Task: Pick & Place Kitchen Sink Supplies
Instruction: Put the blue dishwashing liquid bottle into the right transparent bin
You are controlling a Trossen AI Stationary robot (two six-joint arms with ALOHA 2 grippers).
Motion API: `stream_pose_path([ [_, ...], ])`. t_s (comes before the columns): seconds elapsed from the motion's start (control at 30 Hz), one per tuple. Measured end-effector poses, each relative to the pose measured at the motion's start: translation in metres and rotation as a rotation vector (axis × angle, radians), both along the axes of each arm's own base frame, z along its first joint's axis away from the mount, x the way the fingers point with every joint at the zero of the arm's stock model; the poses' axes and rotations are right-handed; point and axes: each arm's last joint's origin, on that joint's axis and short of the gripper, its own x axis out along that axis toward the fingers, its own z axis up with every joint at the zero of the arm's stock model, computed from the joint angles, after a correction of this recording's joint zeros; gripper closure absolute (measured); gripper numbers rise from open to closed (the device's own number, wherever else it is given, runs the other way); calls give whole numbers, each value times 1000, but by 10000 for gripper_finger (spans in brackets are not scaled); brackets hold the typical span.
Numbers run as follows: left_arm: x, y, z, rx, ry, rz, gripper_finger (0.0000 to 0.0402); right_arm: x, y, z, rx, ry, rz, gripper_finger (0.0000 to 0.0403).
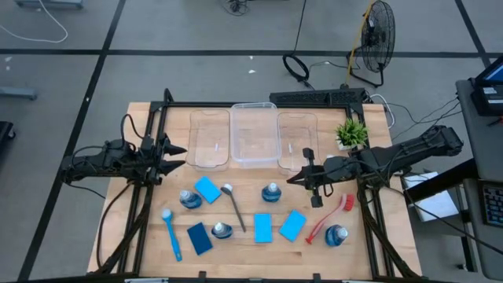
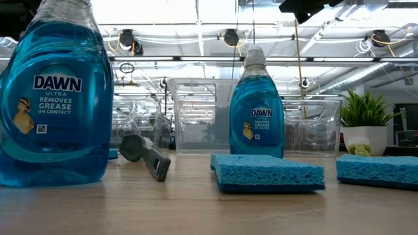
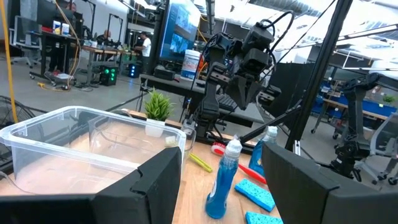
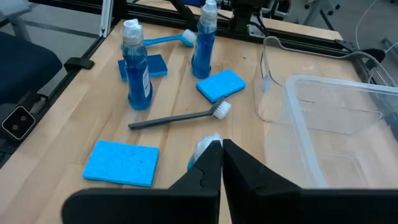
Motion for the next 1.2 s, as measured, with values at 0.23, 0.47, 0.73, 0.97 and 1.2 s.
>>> stream_pose_path([
  [0.23,0,0,0,-1,0,0,176,0,0,0,-9,-1,1,399],
  [0.47,0,0,0,-1,0,-1,176,0,0,1,3,-7,0,399],
  [0.73,0,0,0,-2,0,0,176,-1,0,-2,116,36,-63,399],
  [0.97,0,0,0,10,1,1,176,-1,0,-3,131,41,-72,398],
  [1.2,0,0,0,10,1,2,176,5,3,-2,166,18,-10,350],
])
